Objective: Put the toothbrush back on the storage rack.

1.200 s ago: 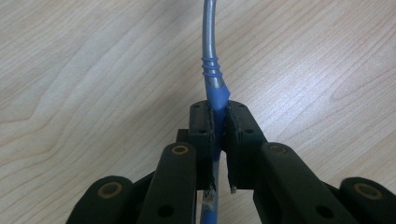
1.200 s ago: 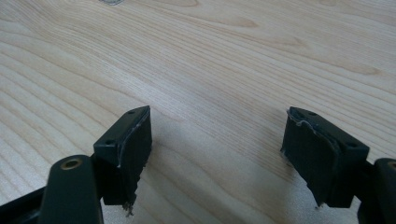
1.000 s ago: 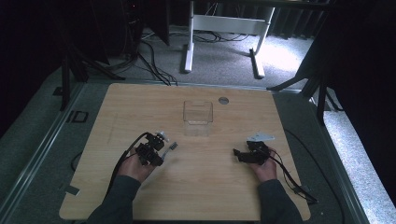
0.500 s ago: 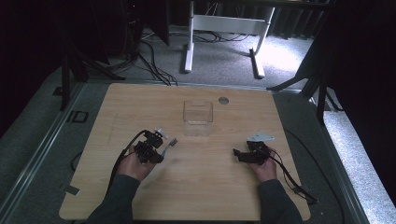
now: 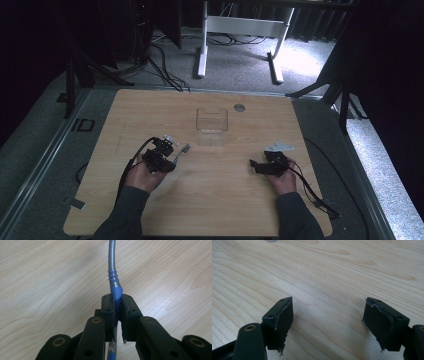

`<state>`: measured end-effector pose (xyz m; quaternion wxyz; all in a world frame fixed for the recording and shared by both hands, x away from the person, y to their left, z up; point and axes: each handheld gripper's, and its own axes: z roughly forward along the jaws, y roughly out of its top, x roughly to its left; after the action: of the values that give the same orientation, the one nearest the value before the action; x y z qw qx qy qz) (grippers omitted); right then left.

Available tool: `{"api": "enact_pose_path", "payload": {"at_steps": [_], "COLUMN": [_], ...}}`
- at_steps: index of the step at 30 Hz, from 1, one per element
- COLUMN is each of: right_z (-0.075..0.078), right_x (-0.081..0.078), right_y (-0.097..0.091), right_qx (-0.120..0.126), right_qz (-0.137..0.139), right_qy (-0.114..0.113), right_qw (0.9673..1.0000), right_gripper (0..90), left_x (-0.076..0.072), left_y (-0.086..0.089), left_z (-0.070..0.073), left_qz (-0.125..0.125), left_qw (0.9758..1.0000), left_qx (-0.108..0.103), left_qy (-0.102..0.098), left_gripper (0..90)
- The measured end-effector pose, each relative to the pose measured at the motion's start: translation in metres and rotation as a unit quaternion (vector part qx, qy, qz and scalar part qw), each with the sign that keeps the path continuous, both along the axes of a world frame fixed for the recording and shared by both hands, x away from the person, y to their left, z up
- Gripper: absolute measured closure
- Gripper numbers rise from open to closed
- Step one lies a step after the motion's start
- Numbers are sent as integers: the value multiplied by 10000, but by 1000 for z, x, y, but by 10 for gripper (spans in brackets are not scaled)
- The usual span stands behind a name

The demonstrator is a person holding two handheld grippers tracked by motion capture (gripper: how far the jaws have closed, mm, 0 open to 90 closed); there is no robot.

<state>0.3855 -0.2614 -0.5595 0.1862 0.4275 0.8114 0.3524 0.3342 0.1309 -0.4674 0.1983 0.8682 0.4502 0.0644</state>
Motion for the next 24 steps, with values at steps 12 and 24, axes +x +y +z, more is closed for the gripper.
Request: {"api": "enact_pose_path", "payload": {"at_steps": [12,24], "right_z": [0,0], "right_x": [0,0], "right_y": [0,0], "right_qx": [0,3], "right_qz": [4,5], "right_qy": [-3,-1], "right_qw": [10000,10000], "right_gripper": [236,236], "left_x": [0,0], "left_y": [3,4], "left_z": [3,5], "left_qz": [152,245], "left_qw": [9996,9989], "left_qx": [-138,-212], "left_qy": [-179,-339], "left_gripper": [819,819]}}
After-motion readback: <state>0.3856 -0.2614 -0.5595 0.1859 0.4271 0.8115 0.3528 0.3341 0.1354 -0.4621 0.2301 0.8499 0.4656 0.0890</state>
